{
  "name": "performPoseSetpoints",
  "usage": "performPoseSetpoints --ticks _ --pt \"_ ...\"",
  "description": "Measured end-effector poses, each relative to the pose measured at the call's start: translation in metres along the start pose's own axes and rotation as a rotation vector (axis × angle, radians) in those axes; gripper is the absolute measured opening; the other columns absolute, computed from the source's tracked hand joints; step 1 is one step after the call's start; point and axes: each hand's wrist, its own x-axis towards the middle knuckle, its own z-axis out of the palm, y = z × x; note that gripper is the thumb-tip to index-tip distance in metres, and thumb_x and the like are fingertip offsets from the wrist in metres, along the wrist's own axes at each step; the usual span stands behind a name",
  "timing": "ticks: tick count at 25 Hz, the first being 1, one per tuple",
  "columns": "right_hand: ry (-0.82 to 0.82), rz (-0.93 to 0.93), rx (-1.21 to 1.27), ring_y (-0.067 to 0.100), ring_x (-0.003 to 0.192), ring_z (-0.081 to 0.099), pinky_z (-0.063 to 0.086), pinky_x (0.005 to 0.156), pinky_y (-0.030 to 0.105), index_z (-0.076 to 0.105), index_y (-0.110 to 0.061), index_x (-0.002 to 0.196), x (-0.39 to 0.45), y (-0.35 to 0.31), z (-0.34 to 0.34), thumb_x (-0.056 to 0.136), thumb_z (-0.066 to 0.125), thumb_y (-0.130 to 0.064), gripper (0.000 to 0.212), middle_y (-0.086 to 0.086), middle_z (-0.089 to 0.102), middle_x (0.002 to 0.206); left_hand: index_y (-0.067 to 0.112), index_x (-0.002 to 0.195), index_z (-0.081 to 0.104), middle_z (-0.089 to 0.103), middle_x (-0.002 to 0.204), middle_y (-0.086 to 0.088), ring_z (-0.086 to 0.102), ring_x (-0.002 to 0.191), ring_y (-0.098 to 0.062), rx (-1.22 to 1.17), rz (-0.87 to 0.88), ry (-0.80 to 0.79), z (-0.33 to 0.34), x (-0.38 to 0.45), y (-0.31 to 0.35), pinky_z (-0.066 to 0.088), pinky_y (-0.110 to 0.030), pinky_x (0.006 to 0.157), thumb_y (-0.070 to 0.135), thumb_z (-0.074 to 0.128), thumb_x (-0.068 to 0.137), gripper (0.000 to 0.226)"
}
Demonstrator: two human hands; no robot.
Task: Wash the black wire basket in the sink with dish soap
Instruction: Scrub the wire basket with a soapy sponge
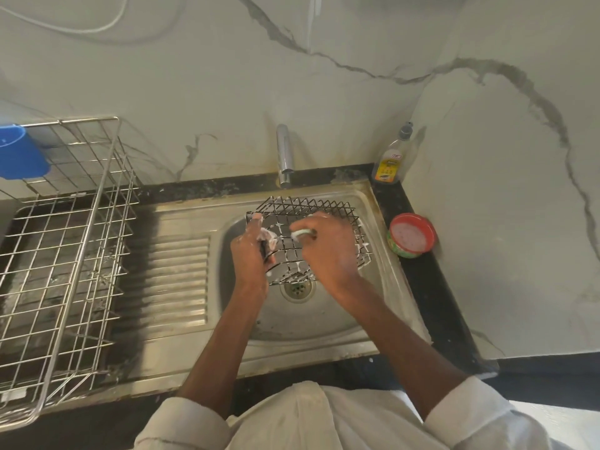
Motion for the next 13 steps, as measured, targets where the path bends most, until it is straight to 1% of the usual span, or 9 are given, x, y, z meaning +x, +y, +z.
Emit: performPoseSetpoints --ticks 2,3,4,5,7,9,10,12,13 --pt "-0.077 0.032 0.416 0.007 0.077 0.075 0.058 0.068 0.018 0.082 -0.016 0.1 0.001 -0.016 0.0 0.084 0.078 0.002 0.024 -0.003 0.08 0.095 0.038 0.056 0.074 0.058 0.063 0.0 0.049 0.055 -0.012 0.004 0.026 -0.022 -0.001 -0.002 0.001 0.038 -0.029 0.056 0.04 0.053 0.109 0.057" --pt "-0.086 0.105 0.563 0.009 0.079 0.077 0.06 0.067 0.019 0.082 -0.013 0.099 0.005 -0.016 -0.002 0.082 0.079 0.005 0.025 -0.001 0.08 0.094 0.039 0.055 0.074 0.058 0.063 0.0 0.048 0.055 -0.013 0.0 0.031 -0.026 -0.001 -0.004 0.001 0.037 -0.029 0.055 0.041 0.052 0.109 0.058" --pt "-0.059 0.172 0.605 0.012 0.08 0.077 0.06 0.066 0.02 0.082 -0.011 0.099 0.009 -0.013 -0.005 0.081 0.08 0.006 0.024 0.0 0.08 0.094 0.037 0.055 0.073 0.059 0.062 0.0 0.046 0.053 -0.014 -0.007 0.024 -0.024 -0.002 -0.004 0.001 0.036 -0.028 0.053 0.041 0.052 0.11 0.059" --pt "0.004 0.217 0.525 0.012 0.08 0.077 0.061 0.066 0.019 0.082 -0.011 0.1 0.013 -0.004 -0.009 0.081 0.08 0.004 0.024 0.0 0.08 0.096 0.032 0.057 0.073 0.058 0.059 0.001 0.044 0.051 -0.014 -0.022 0.01 -0.019 -0.003 -0.005 0.001 0.034 -0.029 0.052 0.04 0.052 0.109 0.057" --pt "0.126 0.228 0.133 0.009 0.083 0.073 0.054 0.065 0.013 0.082 -0.014 0.101 0.023 0.024 -0.026 0.083 0.076 0.002 0.025 -0.003 0.078 0.102 0.026 0.064 0.07 0.058 0.058 0.002 0.04 0.049 -0.014 -0.058 -0.017 -0.008 -0.008 -0.002 0.001 0.031 -0.031 0.053 0.041 0.054 0.108 0.049" --pt "0.173 0.248 -0.236 0.014 0.094 0.07 0.042 0.068 0.014 0.081 -0.017 0.104 0.026 0.045 -0.042 0.086 0.069 0.004 0.03 -0.002 0.074 0.115 0.026 0.059 0.069 0.057 0.057 0.002 0.039 0.048 -0.015 -0.058 -0.019 -0.014 -0.012 0.001 0.0 0.029 -0.032 0.053 0.045 0.054 0.108 0.054" --pt "0.183 0.266 -0.339 0.016 0.097 0.069 0.04 0.07 0.016 0.081 -0.018 0.106 0.026 0.05 -0.043 0.088 0.068 0.004 0.031 0.0 0.071 0.121 0.027 0.055 0.069 0.057 0.057 0.002 0.039 0.047 -0.015 -0.048 -0.014 -0.023 -0.012 0.0 0.0 0.029 -0.033 0.053 0.046 0.054 0.108 0.058" --pt "0.195 0.183 -0.364 0.013 0.091 0.069 0.045 0.067 0.014 0.081 -0.02 0.107 0.019 0.038 -0.029 0.089 0.067 0.004 0.033 0.001 0.07 0.123 0.031 0.051 0.07 0.057 0.056 0.003 0.039 0.047 -0.014 -0.062 -0.014 -0.032 -0.005 -0.003 0.001 0.03 -0.031 0.052 0.042 0.054 0.108 0.061" --pt "0.177 0.084 -0.258 0.008 0.086 0.068 0.046 0.066 0.008 0.081 -0.021 0.105 0.011 0.026 -0.016 0.089 0.067 0.006 0.034 -0.001 0.072 0.118 0.032 0.05 0.071 0.057 0.055 0.004 0.04 0.048 -0.013 -0.061 -0.018 -0.02 -0.002 -0.004 0.001 0.031 -0.029 0.052 0.041 0.054 0.108 0.061"
